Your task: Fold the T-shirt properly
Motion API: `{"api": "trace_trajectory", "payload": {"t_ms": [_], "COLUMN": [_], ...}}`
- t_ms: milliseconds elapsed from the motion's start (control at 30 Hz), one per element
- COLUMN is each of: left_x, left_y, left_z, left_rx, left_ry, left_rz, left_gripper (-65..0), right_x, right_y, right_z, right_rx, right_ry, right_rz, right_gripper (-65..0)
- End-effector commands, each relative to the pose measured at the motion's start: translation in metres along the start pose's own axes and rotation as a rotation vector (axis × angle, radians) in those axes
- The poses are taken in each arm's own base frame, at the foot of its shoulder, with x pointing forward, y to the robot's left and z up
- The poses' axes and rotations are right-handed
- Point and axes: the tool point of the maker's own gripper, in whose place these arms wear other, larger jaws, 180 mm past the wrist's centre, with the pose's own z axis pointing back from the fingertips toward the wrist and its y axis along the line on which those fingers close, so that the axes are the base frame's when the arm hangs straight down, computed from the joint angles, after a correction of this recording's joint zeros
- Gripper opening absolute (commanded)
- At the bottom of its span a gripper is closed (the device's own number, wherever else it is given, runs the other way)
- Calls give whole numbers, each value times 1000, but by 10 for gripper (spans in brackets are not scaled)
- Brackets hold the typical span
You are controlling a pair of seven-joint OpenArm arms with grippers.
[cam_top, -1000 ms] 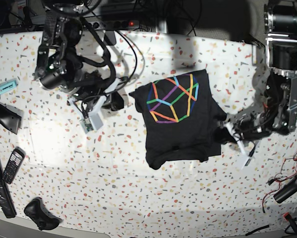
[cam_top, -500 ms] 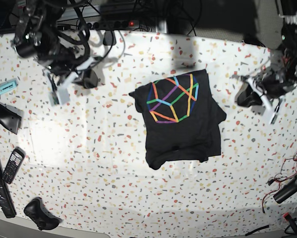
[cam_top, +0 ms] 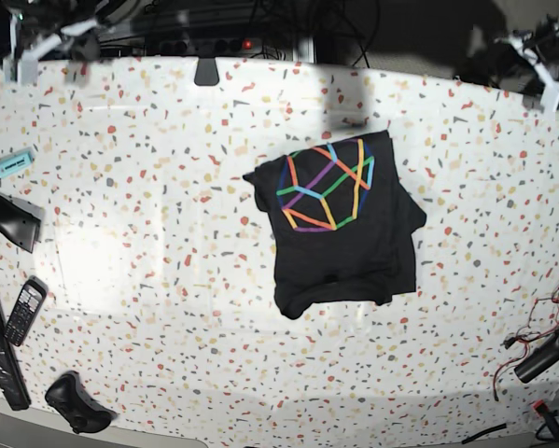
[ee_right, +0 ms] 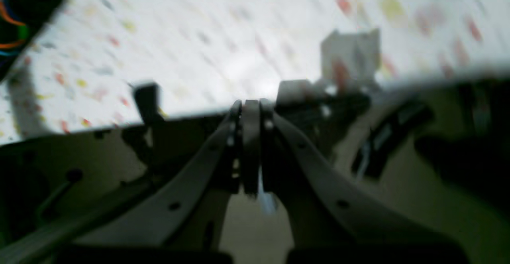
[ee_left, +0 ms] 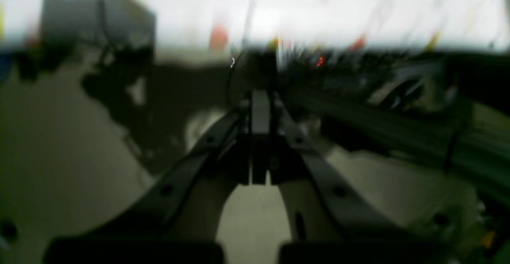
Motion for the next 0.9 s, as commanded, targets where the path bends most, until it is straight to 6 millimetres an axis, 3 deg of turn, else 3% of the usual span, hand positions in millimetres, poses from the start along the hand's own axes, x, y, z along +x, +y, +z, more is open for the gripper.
{"api": "trace_trajectory", "payload": {"t_ms": [0,133,300,500,667,767,867], "left_x": [-4,-47,-89,-159,-197,-213,-215], "left_y": [2,-3,-3,-1,-17,-17,-13], "left_z": [7,11,-3,-42,-78,-94,-109], "left_rx": [5,-4,-18,-8,-52,5,84], "left_ry": [7,94,147,278,397,461,448], "left_rz": [-7,50,133,220,235,185,163], "left_gripper": [-650,-650,-650,-650,-650,-650,-650], "right_x": [-2,-40,-72,-137,-192,-204,-211], "right_y": [0,-9,-20,-39,-64,-84,-97], "right_z": [8,19,11,-30,-67,-93,-114], "right_rx": [-5,-69,-70,40,102,82,54], "right_ry": [-10,97,184,369,603,647,697], "right_rz": [-2,-44,-111,-200,-282,-303,-271], "right_gripper": [-650,-650,-650,-650,-650,-650,-650]}}
